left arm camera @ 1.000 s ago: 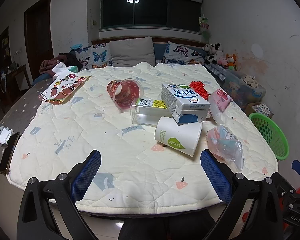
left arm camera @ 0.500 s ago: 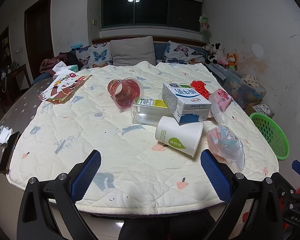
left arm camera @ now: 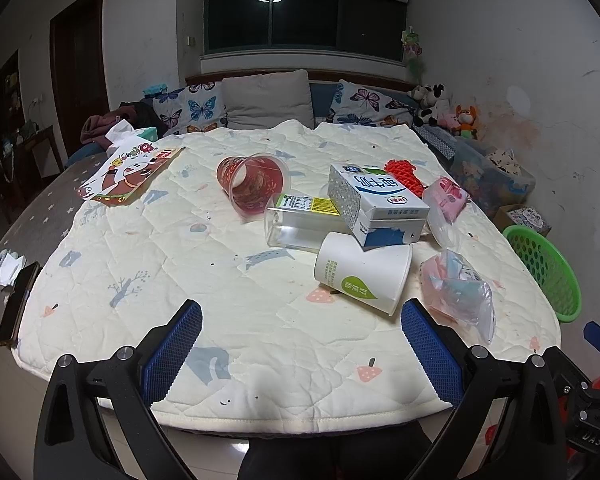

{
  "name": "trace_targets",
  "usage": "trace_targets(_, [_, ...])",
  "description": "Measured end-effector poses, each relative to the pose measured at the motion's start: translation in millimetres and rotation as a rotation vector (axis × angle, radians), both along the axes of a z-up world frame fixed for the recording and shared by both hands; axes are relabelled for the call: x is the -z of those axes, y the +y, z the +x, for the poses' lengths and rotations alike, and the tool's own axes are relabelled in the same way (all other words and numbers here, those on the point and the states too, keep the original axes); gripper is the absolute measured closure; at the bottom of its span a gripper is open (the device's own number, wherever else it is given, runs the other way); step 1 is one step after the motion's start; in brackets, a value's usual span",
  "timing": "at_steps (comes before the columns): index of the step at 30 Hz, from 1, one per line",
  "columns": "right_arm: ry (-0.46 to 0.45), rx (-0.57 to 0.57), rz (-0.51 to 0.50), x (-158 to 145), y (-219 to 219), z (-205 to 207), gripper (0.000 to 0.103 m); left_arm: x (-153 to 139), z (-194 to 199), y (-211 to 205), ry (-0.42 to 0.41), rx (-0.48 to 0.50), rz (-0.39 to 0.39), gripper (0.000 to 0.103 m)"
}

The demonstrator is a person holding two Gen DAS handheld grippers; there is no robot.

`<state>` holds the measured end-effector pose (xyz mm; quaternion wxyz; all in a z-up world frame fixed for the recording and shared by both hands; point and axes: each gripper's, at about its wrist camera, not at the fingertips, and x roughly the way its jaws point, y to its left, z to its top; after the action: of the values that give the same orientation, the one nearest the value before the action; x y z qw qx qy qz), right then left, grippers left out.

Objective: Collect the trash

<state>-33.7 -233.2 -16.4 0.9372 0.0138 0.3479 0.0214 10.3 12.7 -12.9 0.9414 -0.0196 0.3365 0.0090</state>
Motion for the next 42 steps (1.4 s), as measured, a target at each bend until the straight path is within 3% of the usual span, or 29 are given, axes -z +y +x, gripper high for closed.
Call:
trace_targets(16, [0.01,-0.022,0.004,0,1,13,0.004,4,10,6,0.018,-0.002,0.001,0.006])
trace_targets(42, [0.063,-0.121,0.008,11,20,56,0.004,1,64,11,0.086,-0.011,0.005,0.006])
